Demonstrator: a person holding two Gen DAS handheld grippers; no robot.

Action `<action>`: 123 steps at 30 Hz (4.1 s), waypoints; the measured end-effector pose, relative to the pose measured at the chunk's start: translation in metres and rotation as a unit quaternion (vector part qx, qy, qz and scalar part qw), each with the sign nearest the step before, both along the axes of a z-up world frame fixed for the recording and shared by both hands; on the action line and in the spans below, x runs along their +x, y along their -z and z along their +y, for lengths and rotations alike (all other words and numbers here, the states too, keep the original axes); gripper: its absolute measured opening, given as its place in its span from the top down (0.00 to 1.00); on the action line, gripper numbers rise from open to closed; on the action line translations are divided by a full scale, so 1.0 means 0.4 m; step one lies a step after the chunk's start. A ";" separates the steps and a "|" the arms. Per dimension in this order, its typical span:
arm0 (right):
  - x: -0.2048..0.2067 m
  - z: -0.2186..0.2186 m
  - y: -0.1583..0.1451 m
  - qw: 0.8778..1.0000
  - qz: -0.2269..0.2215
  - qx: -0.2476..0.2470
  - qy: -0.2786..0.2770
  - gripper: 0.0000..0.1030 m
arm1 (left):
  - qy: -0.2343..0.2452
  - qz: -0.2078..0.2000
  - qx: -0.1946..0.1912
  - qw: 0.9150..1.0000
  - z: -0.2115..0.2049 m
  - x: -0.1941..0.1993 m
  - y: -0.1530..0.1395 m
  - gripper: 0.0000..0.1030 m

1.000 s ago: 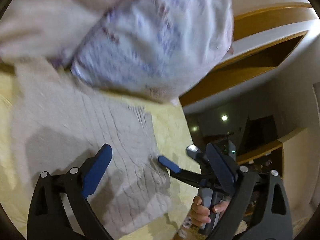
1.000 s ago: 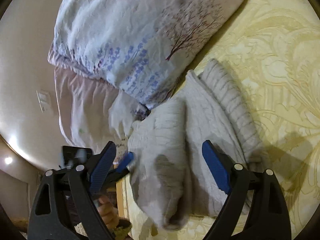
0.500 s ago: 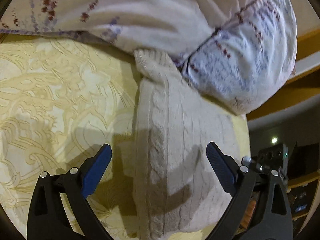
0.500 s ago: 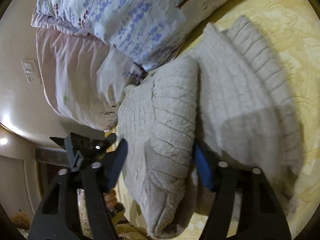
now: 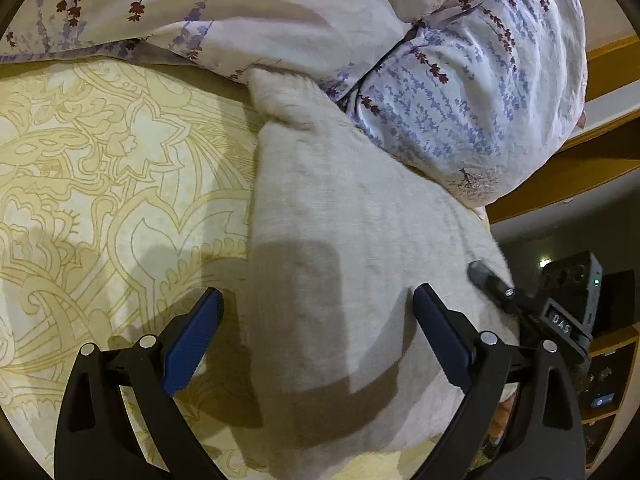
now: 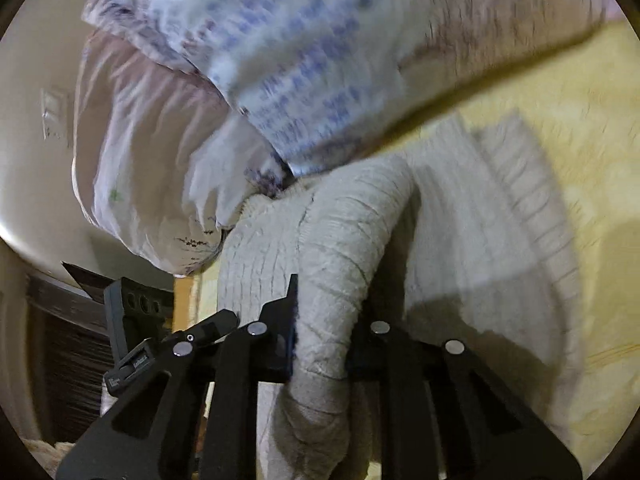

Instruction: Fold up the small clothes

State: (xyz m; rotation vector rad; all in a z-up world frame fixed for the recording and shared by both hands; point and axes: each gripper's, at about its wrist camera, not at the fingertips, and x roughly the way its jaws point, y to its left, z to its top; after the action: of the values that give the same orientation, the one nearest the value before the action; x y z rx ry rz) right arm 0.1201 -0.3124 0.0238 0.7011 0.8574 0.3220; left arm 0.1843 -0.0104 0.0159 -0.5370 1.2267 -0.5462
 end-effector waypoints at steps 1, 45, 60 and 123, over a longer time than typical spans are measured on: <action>-0.007 -0.010 -0.013 1.000 -0.005 -0.015 0.005 0.84 | 0.003 -0.002 -0.003 1.000 0.020 -0.010 -0.008 0.06; -0.271 -0.135 0.017 0.993 -0.013 -0.079 0.085 0.88 | 0.134 0.012 -0.027 0.990 -0.075 -0.162 -0.004 0.60; -0.302 -0.169 0.101 0.989 0.043 -0.092 0.108 0.90 | 0.141 0.033 -0.034 0.989 -0.059 -0.158 0.028 0.74; -0.081 -0.211 0.160 0.987 0.046 0.147 0.039 0.69 | 0.064 0.041 -0.102 0.992 -0.144 0.075 -0.014 0.60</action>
State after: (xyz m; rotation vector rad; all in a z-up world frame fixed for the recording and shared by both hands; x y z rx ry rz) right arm 0.0876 -0.3966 -0.0402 1.0287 0.8754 0.3525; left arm 0.2141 -0.0680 0.0215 -0.6617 1.2962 -0.7706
